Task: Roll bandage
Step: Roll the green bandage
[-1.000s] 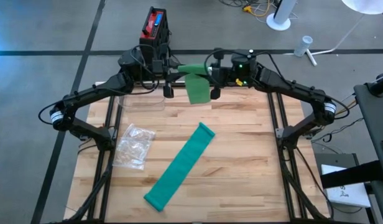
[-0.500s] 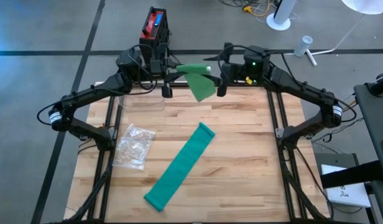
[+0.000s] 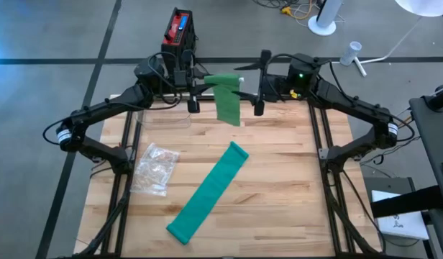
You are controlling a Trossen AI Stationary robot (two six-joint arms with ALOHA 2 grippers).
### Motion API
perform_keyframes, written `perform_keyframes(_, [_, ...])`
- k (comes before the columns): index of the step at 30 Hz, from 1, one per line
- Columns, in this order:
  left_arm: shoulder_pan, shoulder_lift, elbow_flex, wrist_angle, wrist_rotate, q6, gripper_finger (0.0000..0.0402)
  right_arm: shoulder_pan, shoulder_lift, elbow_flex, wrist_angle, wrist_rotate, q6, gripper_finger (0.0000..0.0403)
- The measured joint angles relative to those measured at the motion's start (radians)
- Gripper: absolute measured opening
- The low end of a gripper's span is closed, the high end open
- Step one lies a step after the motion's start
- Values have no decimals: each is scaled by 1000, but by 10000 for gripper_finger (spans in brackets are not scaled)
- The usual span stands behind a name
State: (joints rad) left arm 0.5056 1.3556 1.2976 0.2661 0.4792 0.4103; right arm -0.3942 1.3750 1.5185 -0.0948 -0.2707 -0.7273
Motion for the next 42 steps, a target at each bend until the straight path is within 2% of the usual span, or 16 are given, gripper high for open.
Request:
perform_keyframes(8, [-7,0,0,-24,0,176,49,3,35,1,49,18,72,298])
perform_keyframes(14, [-7,0,0,-33,-35,191,49,4,48,1,52,20,24,264])
perform_keyframes(19, [-7,0,0,-50,-53,194,49,4,53,0,62,19,19,219])
perform_keyframes(29, [-8,0,0,-84,-51,221,53,4,79,0,54,21,-19,98])
perform_keyframes(34, [-8,-12,0,-120,-61,194,96,6,76,0,39,20,-77,42])
perform_keyframes(38, [-7,-46,13,-212,-142,124,162,9,69,0,47,20,-149,42])
perform_keyframes(42, [-6,-58,102,-388,-208,56,235,22,69,0,70,25,-246,42])
